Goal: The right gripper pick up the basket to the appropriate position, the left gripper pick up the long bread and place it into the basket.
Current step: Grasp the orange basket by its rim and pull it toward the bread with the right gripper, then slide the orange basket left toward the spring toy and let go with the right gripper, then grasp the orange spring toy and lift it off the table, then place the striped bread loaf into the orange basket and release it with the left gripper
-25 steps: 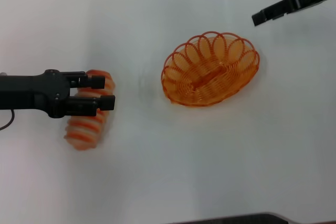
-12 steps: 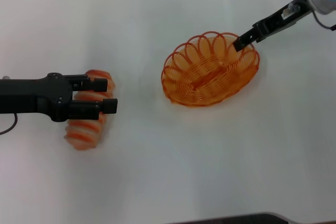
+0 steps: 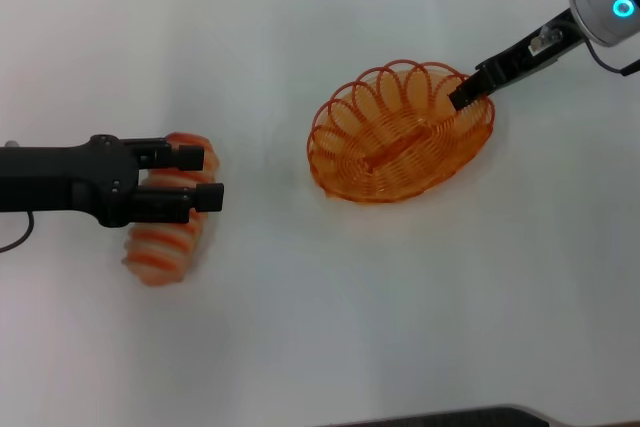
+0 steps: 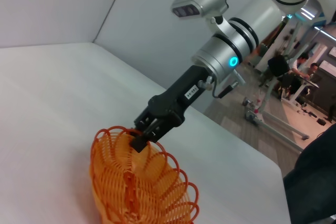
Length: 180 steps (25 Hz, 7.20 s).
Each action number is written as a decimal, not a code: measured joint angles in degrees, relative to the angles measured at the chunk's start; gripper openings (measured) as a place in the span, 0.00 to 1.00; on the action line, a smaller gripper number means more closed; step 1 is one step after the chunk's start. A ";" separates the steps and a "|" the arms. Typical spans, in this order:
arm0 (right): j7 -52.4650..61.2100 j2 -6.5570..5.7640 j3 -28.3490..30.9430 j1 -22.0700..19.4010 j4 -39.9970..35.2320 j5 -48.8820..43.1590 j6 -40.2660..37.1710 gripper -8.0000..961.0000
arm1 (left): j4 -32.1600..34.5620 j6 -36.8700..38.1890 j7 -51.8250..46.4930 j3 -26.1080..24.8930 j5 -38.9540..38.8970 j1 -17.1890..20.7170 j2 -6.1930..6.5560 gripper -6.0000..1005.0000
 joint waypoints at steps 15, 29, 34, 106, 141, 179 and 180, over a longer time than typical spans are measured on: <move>-0.74 -2.51 1.71 -5.06 -1.98 11.49 -2.68 0.09 | 0.06 -0.45 0.00 0.00 0.00 -0.59 0.00 0.78; -0.38 -2.15 10.05 -12.93 2.64 23.92 0.38 0.12 | -0.14 -1.25 0.00 0.13 0.00 -2.57 0.24 0.78; -0.83 -1.10 10.05 -12.73 5.89 24.01 4.90 0.15 | -0.18 -1.40 -0.01 0.27 0.01 -3.05 0.12 0.78; -49.59 0.02 16.34 -25.03 -4.24 35.00 -14.41 0.71 | 30.30 -9.73 -76.18 43.97 30.80 -10.74 -5.68 0.77; -49.83 0.52 16.34 -23.90 -4.17 35.04 -14.34 0.71 | 26.35 -16.28 -73.50 49.09 31.51 -11.39 -5.60 0.51; -53.08 0.78 19.77 -26.20 -2.14 35.08 -18.98 0.71 | 11.11 -39.25 -28.14 53.82 13.62 -27.96 -5.58 0.54; -53.08 0.73 19.76 -26.09 -2.14 35.07 -18.95 0.71 | 11.45 -39.04 -28.13 53.43 13.61 -27.59 -5.54 0.59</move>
